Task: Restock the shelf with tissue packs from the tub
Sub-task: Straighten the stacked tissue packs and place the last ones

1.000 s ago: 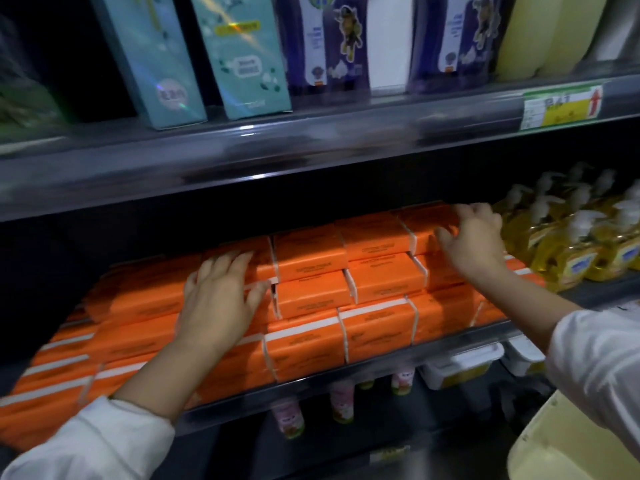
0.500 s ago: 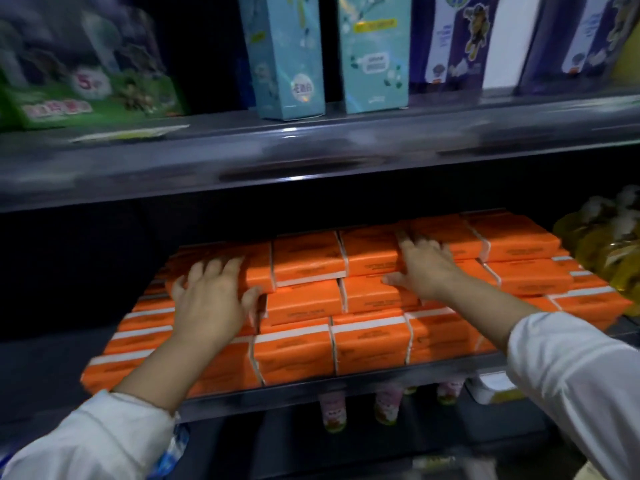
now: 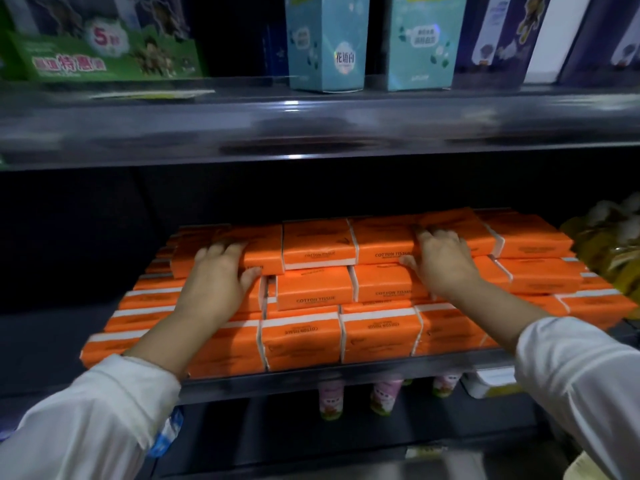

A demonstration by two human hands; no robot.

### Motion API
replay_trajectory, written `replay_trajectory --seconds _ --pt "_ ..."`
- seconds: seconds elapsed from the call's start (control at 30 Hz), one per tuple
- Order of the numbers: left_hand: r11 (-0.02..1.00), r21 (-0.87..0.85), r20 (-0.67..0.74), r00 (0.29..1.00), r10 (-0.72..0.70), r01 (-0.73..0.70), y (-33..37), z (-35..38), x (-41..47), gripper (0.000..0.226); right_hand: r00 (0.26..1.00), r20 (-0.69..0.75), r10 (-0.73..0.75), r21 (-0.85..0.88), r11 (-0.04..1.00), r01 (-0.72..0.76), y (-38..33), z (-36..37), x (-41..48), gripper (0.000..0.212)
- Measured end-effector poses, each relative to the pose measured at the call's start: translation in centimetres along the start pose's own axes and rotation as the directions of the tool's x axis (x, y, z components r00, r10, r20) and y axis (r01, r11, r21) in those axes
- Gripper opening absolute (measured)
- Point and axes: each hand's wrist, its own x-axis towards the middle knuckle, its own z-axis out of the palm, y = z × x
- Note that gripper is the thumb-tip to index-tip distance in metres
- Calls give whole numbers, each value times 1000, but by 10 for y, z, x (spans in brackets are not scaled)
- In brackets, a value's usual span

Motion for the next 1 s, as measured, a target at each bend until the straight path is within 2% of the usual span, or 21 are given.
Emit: replay_trajectory --seconds 0.07,0.13,0.23,0.33,0.43,0.57,0.73,1.0 --pt "1000 -2 13 1000 14 -14 -1 -2 -2 59 1000 2 7 18 1000 -7 -1 -1 -2 63" --pt "1000 28 -37 999 0 1 -4 -4 -9 63 1000 -10 10 52 999 -9 -3 -3 -4 65" --pt "994 -9 -90 990 -107 106 -12 -7 -23 71 997 -68 -36 83 996 42 -8 -7 -12 69" --pt "967 -109 39 973 -227 230 -22 -11 -35 88 985 -76 -156 85 983 162 -20 -9 -24 74" --pt "944 -188 120 961 -251 270 -29 -14 -43 96 961 -55 -271 78 958 275 -37 -10 -33 80" --pt "934 -208 142 954 -264 290 -36 -15 -43 92 925 8 -379 74 923 377 -65 -7 -31 89" --pt "912 -263 134 948 -289 315 -39 -13 -38 80 933 119 -339 98 939 328 -86 4 -22 87" --pt "916 -314 97 968 -231 250 -40 -6 -33 70 934 106 -342 50 939 339 -85 7 -19 78"
